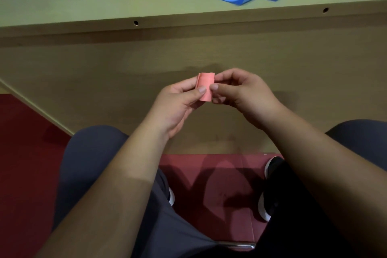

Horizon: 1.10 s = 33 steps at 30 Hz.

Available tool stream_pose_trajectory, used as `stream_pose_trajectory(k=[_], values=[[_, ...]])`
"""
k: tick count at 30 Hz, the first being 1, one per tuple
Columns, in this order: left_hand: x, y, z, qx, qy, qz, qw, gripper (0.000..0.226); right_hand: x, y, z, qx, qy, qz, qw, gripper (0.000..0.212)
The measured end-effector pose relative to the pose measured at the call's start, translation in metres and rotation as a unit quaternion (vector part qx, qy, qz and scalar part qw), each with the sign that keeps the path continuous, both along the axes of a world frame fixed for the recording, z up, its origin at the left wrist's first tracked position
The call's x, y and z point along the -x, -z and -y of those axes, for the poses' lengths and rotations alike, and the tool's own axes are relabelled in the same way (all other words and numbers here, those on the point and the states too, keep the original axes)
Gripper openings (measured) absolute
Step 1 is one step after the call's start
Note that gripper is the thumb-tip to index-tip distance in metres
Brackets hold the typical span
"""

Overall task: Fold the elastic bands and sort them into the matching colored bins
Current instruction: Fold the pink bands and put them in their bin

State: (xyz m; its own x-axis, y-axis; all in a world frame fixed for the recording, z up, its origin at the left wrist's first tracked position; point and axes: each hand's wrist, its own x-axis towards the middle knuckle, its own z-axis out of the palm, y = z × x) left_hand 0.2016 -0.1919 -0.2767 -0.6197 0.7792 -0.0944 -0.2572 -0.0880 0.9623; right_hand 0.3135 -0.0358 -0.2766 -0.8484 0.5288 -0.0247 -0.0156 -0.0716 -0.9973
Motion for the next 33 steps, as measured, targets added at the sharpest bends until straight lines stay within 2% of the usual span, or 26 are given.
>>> stream_pose_trajectory(k=[5, 10, 17, 20, 29, 33], values=[[-0.008, -0.015, 0.006, -0.007, -0.011, -0.014, 1.0, 0.033, -0.007, -0.011, 0.004, 0.016, -0.014, -0.021, 1.0, 0.019], [-0.013, -0.05, 0.013, -0.018, -0.033, -0.04, 0.999, 0.024, -0.008, -0.043, 0.013, 0.007, -0.011, -0.029, 1.0, 0.018], [-0.005, -0.119, 0.023, -0.047, -0.083, -0.079, 0.992, 0.019, -0.001, -0.12, 0.024, -0.092, -0.027, -0.037, 0.995, 0.022], [0.004, -0.151, 0.025, -0.06, -0.099, -0.094, 0.989, 0.014, 0.01, -0.154, 0.026, -0.107, -0.037, -0.045, 0.993, 0.022], [0.076, -0.212, -0.012, -0.06, -0.176, -0.115, 0.976, 0.026, 0.089, -0.218, -0.012, -0.167, -0.047, -0.051, 0.984, 0.023], [0.138, -0.231, -0.055, -0.05, -0.182, -0.139, 0.972, 0.023, 0.149, -0.237, -0.057, -0.27, 0.001, -0.049, 0.962, 0.02]])
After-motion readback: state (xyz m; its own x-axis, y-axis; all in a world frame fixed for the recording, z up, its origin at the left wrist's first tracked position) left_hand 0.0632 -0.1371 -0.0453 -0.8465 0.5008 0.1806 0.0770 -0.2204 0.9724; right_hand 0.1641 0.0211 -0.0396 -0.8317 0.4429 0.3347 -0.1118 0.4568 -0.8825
